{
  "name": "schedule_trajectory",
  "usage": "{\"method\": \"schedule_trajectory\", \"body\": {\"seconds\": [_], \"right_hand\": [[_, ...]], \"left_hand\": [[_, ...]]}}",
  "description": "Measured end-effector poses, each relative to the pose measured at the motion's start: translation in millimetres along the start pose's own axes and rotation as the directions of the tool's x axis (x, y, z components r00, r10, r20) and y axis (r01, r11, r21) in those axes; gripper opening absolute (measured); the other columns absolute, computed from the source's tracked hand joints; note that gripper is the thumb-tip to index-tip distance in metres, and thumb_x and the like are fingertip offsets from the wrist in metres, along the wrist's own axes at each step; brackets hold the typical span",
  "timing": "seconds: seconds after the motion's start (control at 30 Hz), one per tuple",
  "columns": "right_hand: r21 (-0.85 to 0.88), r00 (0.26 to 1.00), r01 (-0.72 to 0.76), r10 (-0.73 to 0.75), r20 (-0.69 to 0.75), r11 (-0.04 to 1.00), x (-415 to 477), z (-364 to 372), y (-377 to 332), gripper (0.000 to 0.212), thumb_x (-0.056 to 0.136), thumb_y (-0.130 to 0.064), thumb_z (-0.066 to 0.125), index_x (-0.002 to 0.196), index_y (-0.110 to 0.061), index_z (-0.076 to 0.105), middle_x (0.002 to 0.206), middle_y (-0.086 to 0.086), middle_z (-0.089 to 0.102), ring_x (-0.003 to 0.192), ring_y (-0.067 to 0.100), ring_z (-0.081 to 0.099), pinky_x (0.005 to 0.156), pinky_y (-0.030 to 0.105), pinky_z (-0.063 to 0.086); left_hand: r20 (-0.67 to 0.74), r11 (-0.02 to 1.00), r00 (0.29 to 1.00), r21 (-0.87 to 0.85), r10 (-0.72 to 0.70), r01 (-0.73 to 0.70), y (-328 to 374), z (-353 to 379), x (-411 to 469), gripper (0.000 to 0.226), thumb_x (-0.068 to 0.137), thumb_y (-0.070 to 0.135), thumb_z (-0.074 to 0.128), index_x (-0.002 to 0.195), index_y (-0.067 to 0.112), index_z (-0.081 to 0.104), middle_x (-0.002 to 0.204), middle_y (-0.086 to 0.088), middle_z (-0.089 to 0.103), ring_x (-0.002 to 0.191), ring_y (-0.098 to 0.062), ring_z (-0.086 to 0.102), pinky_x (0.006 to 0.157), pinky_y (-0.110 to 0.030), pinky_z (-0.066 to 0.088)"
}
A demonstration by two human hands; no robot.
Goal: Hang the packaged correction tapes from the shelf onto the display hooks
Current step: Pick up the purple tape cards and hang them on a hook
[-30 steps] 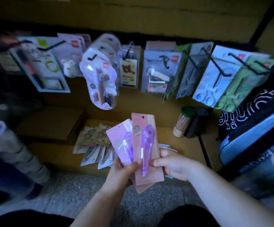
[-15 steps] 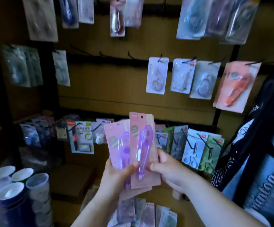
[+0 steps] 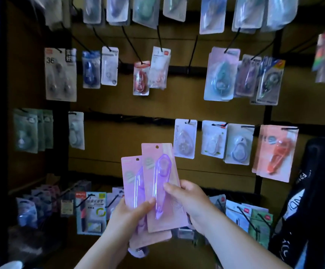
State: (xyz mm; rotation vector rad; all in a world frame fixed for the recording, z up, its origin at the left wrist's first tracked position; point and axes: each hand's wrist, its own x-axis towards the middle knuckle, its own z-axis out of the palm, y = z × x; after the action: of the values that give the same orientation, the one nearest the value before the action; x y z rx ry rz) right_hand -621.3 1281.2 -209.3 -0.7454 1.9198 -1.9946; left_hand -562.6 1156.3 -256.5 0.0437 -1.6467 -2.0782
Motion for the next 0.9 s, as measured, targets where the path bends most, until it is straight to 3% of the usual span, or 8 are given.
{"method": "schedule_trajectory", "body": {"seconds": [0.2,0.27,0.4,0.47,0.57,0.7,0.83,0.9], "right_hand": [[-0.005,0.996,0.075,-0.075,-0.041,0.997,33,3,-14,0.007,0.085,-0.017,0.06,0.078,-0.015,0.062,0.087,0.012,0.067,0.08,0.027,0.063,0.081,0.04,0.05],[-0.006,0.995,0.098,-0.099,-0.035,0.995,42,3,-20,0.005,0.085,-0.016,0.059,0.08,-0.014,0.061,0.087,0.012,0.066,0.081,0.027,0.062,0.079,0.038,0.049],[-0.014,0.978,0.17,-0.17,-0.123,0.985,54,-1,-34,0.007,0.086,-0.015,0.058,0.079,-0.016,0.059,0.081,0.006,0.064,0.076,0.02,0.059,0.071,0.032,0.047],[-0.037,0.957,0.234,-0.237,-0.167,0.972,57,-8,-46,0.01,0.086,-0.014,0.058,0.076,-0.017,0.059,0.074,0.0,0.062,0.07,0.014,0.057,0.064,0.024,0.043],[-0.108,0.901,0.355,-0.37,-0.225,0.929,64,-18,-77,0.013,0.087,-0.011,0.057,0.075,-0.018,0.058,0.07,-0.004,0.06,0.065,0.008,0.055,0.057,0.013,0.044],[-0.16,0.834,0.437,-0.465,-0.297,0.885,82,-32,-133,0.011,0.087,-0.015,0.057,0.077,-0.019,0.057,0.077,-0.001,0.061,0.073,0.015,0.057,0.067,0.026,0.044],[-0.25,0.772,0.47,-0.532,-0.348,0.846,99,-37,-181,0.007,0.087,-0.021,0.057,0.09,-0.015,0.057,0.089,0.003,0.062,0.087,0.019,0.057,0.073,0.027,0.044],[-0.289,0.754,0.472,-0.551,-0.357,0.833,106,-37,-196,0.01,0.088,-0.024,0.055,0.094,-0.016,0.055,0.085,0.0,0.06,0.085,0.016,0.056,0.064,0.022,0.044]], "left_hand": [[-0.015,0.996,0.997,0.035,0.076,-0.076,23,-1,33,0.04,0.05,0.015,0.071,0.09,0.011,0.065,0.069,0.001,0.076,0.06,-0.01,0.07,0.051,-0.019,0.055],[-0.052,0.99,0.992,0.091,0.112,-0.107,27,-3,45,0.057,0.036,0.028,0.077,0.089,0.012,0.066,0.069,0.001,0.076,0.063,-0.011,0.07,0.054,-0.021,0.055],[-0.105,0.979,0.982,0.146,0.158,-0.142,39,-9,58,0.073,0.028,0.041,0.072,0.094,0.011,0.066,0.086,-0.011,0.074,0.081,-0.028,0.068,0.076,-0.043,0.054],[-0.092,0.976,0.981,0.153,0.172,-0.157,50,-11,63,0.072,0.028,0.038,0.074,0.095,0.012,0.065,0.084,-0.01,0.074,0.078,-0.027,0.068,0.072,-0.038,0.054],[-0.048,0.968,0.98,0.175,0.192,-0.181,75,-7,72,0.064,0.041,0.027,0.089,0.098,0.012,0.062,0.084,-0.01,0.073,0.077,-0.026,0.069,0.07,-0.038,0.054],[-0.036,0.965,0.975,0.152,0.22,-0.212,109,7,90,0.046,0.069,0.017,0.072,0.11,0.013,0.051,0.095,-0.013,0.066,0.083,-0.028,0.066,0.071,-0.041,0.054],[-0.018,0.949,0.962,0.167,0.273,-0.267,128,12,109,0.047,0.071,0.017,0.072,0.113,0.013,0.052,0.093,-0.009,0.067,0.08,-0.023,0.066,0.063,-0.032,0.053],[-0.012,0.944,0.958,0.172,0.288,-0.282,133,14,116,0.048,0.069,0.018,0.073,0.113,0.014,0.053,0.093,-0.009,0.067,0.081,-0.024,0.066,0.065,-0.034,0.053]]}}
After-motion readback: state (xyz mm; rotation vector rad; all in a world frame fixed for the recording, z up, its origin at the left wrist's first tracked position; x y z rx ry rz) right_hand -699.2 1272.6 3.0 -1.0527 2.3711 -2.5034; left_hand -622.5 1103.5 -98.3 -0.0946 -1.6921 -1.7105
